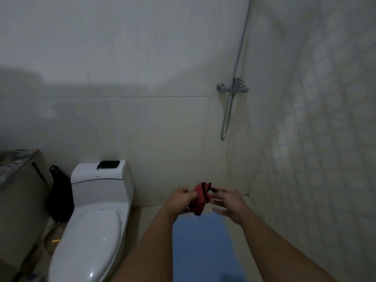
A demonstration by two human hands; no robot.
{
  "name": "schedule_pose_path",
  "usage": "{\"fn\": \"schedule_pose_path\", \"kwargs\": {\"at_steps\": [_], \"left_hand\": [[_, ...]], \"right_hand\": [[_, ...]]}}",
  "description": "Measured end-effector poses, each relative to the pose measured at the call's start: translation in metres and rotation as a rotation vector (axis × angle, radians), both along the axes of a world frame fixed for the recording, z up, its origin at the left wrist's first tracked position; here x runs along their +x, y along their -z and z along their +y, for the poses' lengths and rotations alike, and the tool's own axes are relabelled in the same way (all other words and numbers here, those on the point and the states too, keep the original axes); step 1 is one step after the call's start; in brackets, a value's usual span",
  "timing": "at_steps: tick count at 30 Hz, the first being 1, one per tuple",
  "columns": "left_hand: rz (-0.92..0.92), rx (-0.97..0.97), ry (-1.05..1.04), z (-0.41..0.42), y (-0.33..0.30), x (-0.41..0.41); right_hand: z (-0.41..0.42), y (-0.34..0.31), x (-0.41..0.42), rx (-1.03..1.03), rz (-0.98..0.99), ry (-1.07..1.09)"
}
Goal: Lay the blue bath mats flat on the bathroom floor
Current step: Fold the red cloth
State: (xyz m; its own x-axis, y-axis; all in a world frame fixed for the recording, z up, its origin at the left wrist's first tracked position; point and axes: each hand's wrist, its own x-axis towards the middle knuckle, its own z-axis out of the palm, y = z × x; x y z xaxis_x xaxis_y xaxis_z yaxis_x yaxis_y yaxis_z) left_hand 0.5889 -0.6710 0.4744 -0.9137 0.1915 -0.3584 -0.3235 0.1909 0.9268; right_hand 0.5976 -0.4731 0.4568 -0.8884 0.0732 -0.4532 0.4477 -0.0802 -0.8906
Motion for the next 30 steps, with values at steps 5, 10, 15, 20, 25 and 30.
{"fn": "schedule_pose_path", "kwargs": {"at_steps": [5, 10, 15, 20, 25, 30], "left_hand": [[0.034, 0.047, 0.008, 0.030, -0.011, 0.006], [0.055, 0.072, -0.023, 0.057, -0.018, -0.001], [0.116, 0.046, -0.110, 0.077, -0.016, -0.017], [0.215, -0.069, -0.166, 0.109, -0.013, -0.035], [0.210, -0.080, -0.130, 0.150, -0.016, -0.050], [0.201, -0.101, -0.102, 0.184, -0.015, -0.069]], "right_hand": [[0.019, -0.026, 0.011, -0.081, 0.035, -0.029], [0.046, -0.033, 0.004, -0.085, 0.082, -0.037], [0.072, -0.035, -0.005, -0.066, 0.105, 0.011], [0.114, -0.033, -0.015, 0.131, 0.064, -0.069], [0.146, -0.038, -0.030, 0.121, 0.078, -0.172], [0.176, -0.036, -0.055, 0.189, 0.153, -0.240]]}}
